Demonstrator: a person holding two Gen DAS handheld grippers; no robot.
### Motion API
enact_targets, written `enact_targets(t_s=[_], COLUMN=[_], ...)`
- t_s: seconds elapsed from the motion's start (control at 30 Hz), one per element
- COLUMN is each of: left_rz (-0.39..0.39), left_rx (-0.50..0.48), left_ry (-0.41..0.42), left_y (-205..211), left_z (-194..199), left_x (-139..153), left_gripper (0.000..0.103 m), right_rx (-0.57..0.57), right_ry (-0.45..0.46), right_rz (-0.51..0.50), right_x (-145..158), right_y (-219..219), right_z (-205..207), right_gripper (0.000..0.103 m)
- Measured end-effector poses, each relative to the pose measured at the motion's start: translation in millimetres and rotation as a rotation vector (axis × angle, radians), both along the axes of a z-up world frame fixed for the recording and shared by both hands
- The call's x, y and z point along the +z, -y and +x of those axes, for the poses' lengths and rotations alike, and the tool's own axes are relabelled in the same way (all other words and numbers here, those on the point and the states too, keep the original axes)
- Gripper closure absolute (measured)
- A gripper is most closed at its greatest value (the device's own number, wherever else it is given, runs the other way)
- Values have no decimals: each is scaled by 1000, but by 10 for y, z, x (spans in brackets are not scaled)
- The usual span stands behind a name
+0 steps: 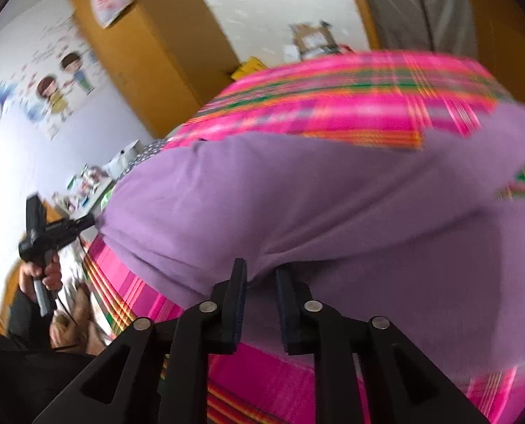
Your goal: Fold clothes
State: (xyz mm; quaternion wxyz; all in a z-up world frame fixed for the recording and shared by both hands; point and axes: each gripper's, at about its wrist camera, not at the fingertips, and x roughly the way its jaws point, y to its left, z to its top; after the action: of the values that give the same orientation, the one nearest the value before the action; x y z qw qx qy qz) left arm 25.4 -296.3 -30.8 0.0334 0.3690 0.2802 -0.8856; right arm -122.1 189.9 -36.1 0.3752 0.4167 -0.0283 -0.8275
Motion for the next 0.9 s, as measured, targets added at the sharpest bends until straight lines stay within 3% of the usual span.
enact_targets(t_s=[0.13,0.23,0.43,0.5,0.7,0.9], left_rz=[-112,-195,-291,-309,-365,-437], left_rx=[-138,-186,-247,-268,-368,-451], left_ry=[9,9,7,6,5,13], left_y=[-541,-763,-926,-947,-1036,-1155], left_z=[-165,-220,-264,-281,-284,-276], left_x=[-5,10,7,-7,-40,-91], left_gripper=[87,84,80,79,75,75], right_rx=[107,137,18,25,244,406], right_ry=[-98,-96,-97,-145,-303,-340], right_rz=[66,85,133,141,200,287], right_x=[51,30,14,64,54,-166], right_y=[223,178,-173,-178,330,778], right_z=[193,251,213,250,443,439], right_gripper=[76,76,75,75,74,74])
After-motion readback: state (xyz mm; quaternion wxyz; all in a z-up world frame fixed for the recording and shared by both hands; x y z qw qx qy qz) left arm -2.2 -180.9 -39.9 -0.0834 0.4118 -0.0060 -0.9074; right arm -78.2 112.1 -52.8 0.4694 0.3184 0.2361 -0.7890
